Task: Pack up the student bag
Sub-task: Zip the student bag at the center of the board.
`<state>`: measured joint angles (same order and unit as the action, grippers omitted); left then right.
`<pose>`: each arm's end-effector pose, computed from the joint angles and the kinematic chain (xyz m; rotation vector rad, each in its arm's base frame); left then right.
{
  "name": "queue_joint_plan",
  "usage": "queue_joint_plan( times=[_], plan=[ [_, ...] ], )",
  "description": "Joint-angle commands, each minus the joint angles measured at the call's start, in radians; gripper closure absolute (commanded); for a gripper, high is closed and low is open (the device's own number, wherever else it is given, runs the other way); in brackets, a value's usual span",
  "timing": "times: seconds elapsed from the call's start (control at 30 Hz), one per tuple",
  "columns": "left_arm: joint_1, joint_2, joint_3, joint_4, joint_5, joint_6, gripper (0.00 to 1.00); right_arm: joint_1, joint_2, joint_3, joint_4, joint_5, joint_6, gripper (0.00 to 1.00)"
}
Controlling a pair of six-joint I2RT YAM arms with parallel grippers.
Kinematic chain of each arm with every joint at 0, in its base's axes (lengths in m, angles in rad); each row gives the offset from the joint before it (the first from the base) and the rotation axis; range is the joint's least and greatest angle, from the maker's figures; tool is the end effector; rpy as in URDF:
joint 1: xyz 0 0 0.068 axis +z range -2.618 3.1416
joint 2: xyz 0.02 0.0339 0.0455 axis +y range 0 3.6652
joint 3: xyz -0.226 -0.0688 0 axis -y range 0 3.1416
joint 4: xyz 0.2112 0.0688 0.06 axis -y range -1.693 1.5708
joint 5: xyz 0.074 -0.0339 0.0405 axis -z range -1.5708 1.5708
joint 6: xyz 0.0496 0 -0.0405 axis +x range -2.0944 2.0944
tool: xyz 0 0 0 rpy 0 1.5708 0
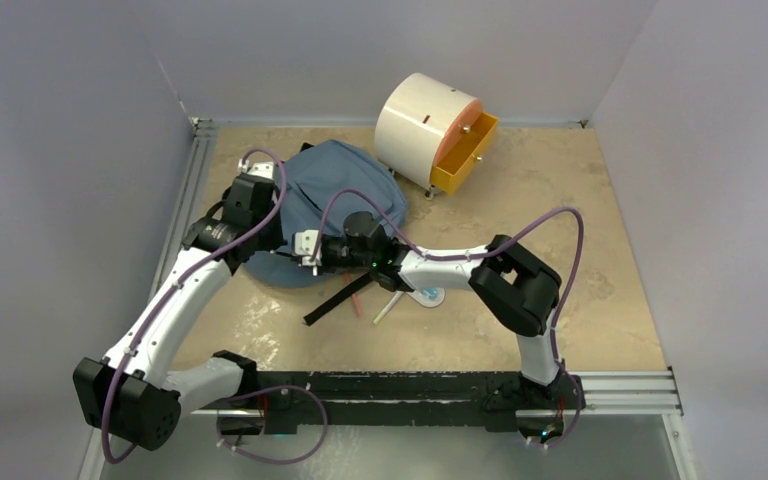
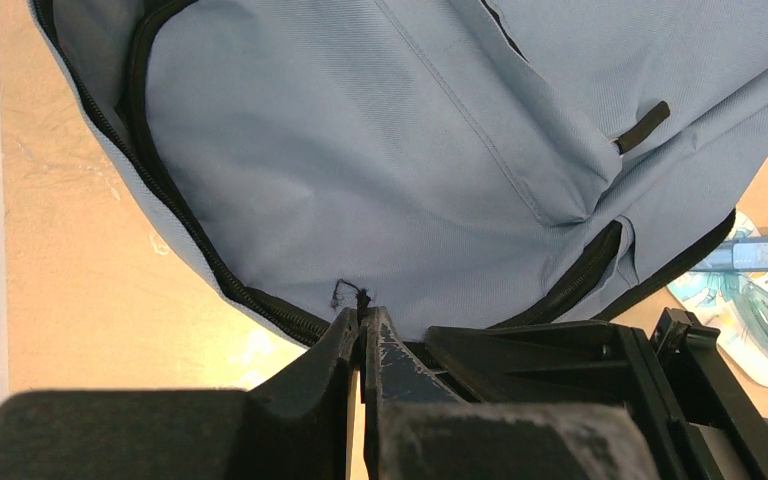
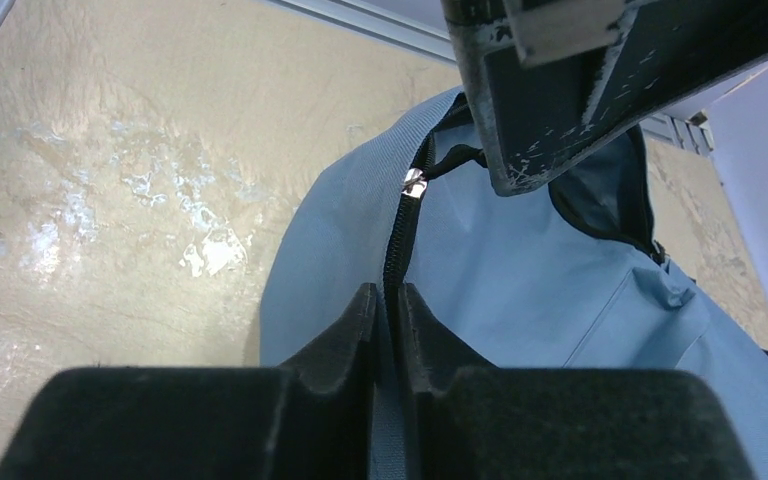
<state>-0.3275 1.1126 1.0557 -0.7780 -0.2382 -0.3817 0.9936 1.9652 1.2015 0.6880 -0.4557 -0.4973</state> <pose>0.2086 -0.0585 0.2735 -0.1737 2.3693 -0.0513 0.2104 0.3631 0.2105 -1.3842 0.9749 0.7489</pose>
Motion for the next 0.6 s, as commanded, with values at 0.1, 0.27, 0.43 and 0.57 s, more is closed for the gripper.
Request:
queue_joint_plan(
  times=[0.1,0.27,0.43,0.57],
  plan=[
    [0.007,0.009,0.020,0.036,-0.053,-0.028,1.00,-0.003,-0.004,0.033,-0.009,-0.017,-0.021,1.00],
    [0.036,0.033,0.036,-0.034,-0.137,-0.102,1.00,-0.003,-0.018,0.010,-0.001,-0.015,-0.026,1.00],
    [0.110,0.049,0.033,-0.039,-0.170,-0.118,1.00,-0.004,-0.033,-0.011,0.020,0.004,-0.035,1.00],
    [0.180,0.060,0.040,0.007,-0.171,-0.082,1.00,-0.001,-0.045,-0.036,0.057,0.001,-0.020,1.00]
  ],
)
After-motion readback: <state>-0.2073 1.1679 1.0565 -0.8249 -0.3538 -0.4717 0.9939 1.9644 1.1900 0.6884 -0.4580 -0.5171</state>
